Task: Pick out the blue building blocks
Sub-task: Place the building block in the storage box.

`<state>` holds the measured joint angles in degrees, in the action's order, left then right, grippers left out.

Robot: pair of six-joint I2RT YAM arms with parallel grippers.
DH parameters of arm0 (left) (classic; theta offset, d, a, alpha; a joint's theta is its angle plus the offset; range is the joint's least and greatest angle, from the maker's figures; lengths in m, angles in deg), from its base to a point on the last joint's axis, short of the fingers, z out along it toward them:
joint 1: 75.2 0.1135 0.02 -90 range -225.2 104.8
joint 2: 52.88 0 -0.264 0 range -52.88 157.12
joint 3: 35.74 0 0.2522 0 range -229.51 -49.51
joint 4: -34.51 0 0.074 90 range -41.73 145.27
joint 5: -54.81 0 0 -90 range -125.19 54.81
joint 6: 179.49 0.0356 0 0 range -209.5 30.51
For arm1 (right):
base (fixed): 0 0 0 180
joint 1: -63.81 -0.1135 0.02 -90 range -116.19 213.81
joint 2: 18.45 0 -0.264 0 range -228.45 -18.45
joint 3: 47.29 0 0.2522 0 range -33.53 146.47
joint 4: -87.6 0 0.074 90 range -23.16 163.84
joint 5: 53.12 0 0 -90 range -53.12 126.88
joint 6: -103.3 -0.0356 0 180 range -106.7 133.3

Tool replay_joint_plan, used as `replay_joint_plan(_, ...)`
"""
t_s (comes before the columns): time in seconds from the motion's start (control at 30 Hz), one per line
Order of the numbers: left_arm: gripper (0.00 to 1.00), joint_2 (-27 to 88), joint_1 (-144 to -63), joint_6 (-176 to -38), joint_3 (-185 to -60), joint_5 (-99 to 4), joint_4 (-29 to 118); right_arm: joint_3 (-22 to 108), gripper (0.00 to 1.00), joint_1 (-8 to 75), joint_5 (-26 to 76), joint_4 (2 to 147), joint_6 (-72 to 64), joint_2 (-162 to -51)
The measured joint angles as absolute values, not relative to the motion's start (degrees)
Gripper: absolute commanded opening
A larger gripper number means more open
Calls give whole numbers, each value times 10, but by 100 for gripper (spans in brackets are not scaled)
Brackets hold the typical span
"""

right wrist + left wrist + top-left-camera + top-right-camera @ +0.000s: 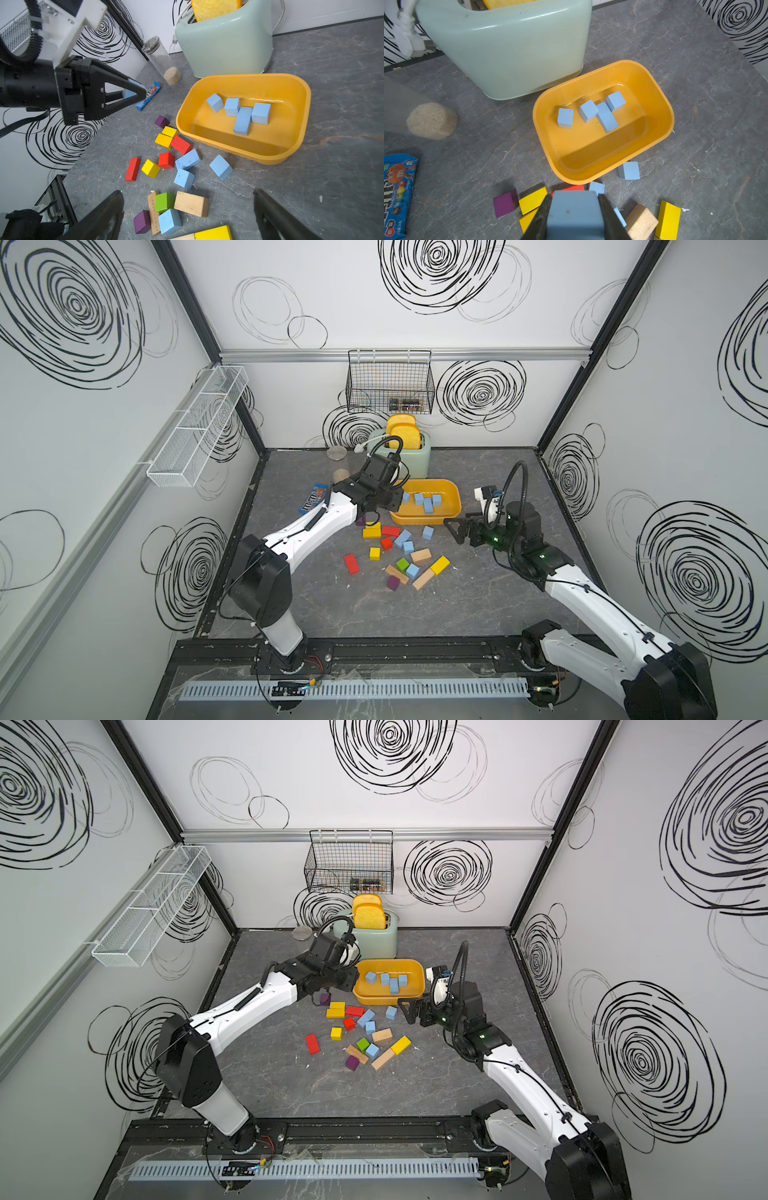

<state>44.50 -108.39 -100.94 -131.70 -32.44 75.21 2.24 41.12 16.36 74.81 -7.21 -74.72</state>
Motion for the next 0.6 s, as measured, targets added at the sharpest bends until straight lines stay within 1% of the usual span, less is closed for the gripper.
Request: replay_joint_plan(0.6,0,579,-1088,-1003,-1420,-353,721,20,98,422,172,791,-73,-811)
